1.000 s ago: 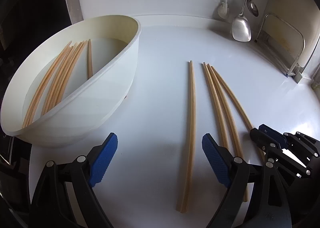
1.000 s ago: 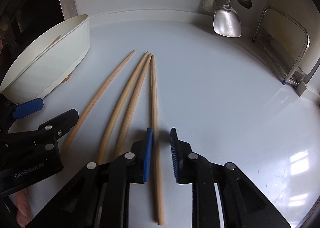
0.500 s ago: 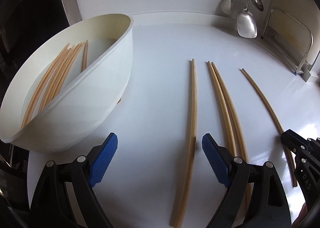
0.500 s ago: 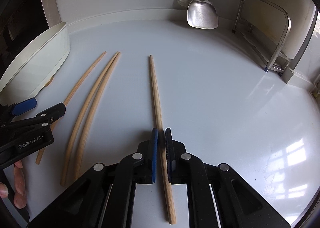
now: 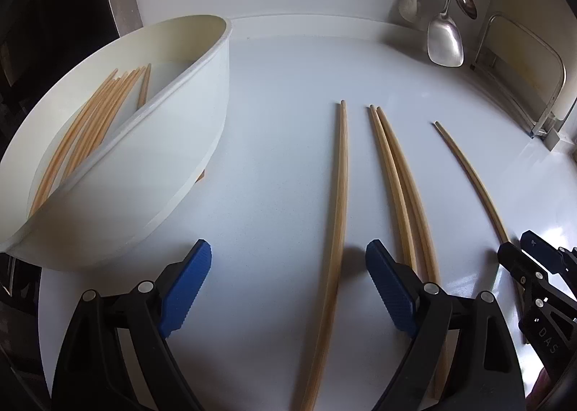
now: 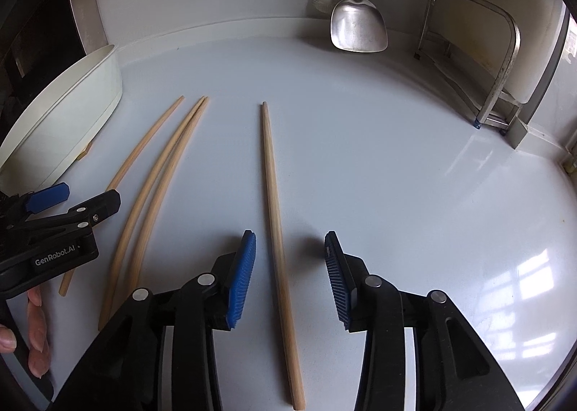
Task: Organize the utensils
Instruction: 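Close the right tool on a loose chopstick while the left tool grasps another, then carry both held chopsticks over the white basin and open both tools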
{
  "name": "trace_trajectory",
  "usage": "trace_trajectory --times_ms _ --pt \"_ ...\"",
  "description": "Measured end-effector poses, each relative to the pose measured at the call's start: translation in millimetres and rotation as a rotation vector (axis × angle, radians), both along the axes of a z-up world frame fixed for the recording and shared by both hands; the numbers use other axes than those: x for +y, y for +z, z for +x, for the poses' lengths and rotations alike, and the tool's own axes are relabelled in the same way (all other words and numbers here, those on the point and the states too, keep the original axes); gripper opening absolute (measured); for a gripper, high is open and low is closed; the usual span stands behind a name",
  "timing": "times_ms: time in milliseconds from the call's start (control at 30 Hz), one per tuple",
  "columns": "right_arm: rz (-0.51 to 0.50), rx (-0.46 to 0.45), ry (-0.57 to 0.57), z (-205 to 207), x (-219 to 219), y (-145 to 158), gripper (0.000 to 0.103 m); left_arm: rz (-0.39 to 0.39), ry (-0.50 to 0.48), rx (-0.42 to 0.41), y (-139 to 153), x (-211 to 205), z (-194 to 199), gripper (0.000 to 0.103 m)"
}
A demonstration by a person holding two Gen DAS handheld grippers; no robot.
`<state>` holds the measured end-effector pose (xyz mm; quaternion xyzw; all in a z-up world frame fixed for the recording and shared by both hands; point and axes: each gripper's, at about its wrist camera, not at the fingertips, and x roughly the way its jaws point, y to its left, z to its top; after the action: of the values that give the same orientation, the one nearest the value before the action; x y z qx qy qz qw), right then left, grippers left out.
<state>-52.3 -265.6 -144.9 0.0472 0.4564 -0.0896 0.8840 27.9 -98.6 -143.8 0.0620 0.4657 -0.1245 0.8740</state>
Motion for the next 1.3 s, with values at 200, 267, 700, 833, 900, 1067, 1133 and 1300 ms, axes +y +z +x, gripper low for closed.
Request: trace_trajectory --times_ms 200,267,700,833,900,1067,1133,1300 --pt "-0.011 -0.013 0.011 1.2 -0.8 -1.6 0.038 -0.010 -0.035 0.000 3.6 -9.3 -5.2 0.062" --pt "-0.014 -0.012 0.016 1.9 -1.6 -1.6 0.038 -0.013 -0.042 -0.004 4.7 -11.6 -6.9 0.053" --pt "0.018 0.025 0.074 10.3 2.7 2.5 0.006 -0.018 -0.094 0.039 8.3 -19.5 -13.3 0.007" --pt "0.084 0.039 0.038 8.5 -7.2 10.8 0.006 -0.056 -0.099 0.087 18.1 -17.4 -13.9 0.007" --pt "0.098 0.036 0.023 6.4 -9.9 18.8 0.006 -0.065 -0.113 0.077 28.9 -17.5 -17.0 0.007" --pt "0.113 0.024 -0.002 5.4 -11.1 41.8 0.006 -0.094 -0.142 0.056 61.3 -12.4 -17.8 0.007" --pt "0.103 0.010 -0.004 5.1 -7.7 55.1 0.006 -0.110 -0.145 0.038 76.2 -6.7 -14.6 0.007" --pt "0.089 -0.036 0.001 10.4 6.3 92.3 0.006 -0.135 -0.138 -0.020 115.6 13.8 -2.2 0.007"
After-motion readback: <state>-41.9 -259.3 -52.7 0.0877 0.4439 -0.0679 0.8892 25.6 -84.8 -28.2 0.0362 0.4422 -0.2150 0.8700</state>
